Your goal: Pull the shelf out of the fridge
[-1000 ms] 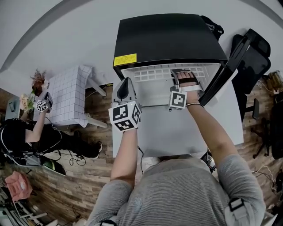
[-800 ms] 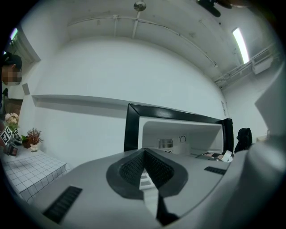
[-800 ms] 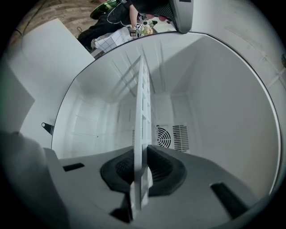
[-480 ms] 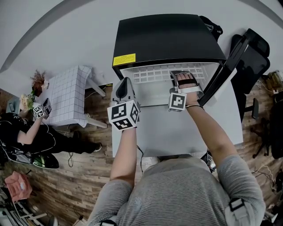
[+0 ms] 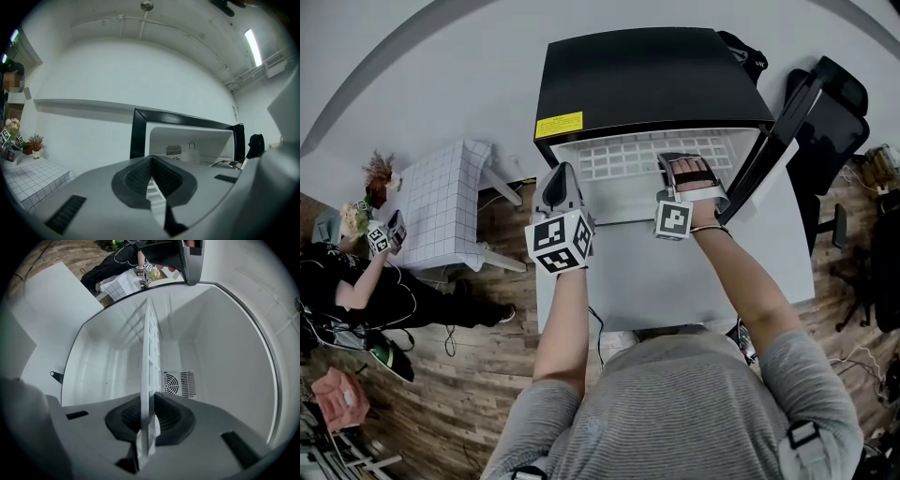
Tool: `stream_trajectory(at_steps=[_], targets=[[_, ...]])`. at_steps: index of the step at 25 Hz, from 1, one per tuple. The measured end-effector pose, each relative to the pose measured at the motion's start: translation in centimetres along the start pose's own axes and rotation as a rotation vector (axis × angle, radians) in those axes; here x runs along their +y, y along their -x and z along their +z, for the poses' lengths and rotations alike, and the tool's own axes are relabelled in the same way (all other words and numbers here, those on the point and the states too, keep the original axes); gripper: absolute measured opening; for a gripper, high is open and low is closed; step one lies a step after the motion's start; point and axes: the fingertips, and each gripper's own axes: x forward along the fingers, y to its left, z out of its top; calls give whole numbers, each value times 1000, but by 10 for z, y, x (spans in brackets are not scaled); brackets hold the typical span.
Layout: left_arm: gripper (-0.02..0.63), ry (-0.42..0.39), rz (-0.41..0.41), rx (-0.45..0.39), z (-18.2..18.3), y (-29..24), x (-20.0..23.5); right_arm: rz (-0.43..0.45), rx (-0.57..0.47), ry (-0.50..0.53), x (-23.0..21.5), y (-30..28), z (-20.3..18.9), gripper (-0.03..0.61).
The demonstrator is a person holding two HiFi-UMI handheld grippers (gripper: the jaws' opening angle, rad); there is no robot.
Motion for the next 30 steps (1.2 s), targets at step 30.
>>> stream_trajectory(at_steps=[30], targets=[[9,20,-19,36,0,-1,0,-13,65,35,18,49,-3,35]])
